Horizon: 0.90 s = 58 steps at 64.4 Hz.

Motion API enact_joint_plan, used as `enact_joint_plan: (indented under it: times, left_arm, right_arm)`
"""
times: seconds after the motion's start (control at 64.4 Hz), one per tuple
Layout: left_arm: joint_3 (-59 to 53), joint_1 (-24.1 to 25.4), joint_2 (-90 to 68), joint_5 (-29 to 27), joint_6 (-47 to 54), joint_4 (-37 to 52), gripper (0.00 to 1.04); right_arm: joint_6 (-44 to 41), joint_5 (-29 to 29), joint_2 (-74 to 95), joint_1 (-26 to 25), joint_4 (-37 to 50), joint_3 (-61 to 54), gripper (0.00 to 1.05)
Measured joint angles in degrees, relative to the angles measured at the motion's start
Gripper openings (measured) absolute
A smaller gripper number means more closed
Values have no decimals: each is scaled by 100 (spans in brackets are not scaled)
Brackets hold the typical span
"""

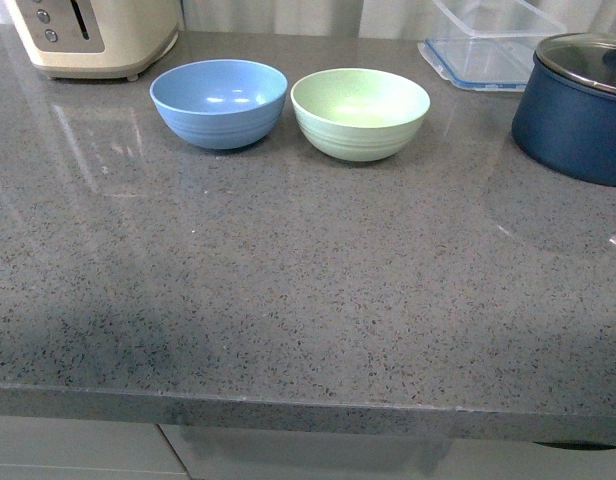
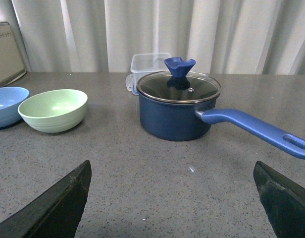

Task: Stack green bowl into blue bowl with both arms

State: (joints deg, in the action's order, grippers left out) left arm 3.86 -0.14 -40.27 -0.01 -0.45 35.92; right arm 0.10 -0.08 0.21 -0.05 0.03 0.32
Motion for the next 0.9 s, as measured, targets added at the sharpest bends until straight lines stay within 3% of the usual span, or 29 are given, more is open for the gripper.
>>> enact_joint_plan:
  times: [0.217,0.901]
  left_arm:
    - [-260,2,492,-9,2,-127,4]
    - [-264,2,2424,-2,2,-1967,4]
  right_arm:
    - [0,0,0,0,0,0,95]
    - [0,2,0,-2,0,0,95]
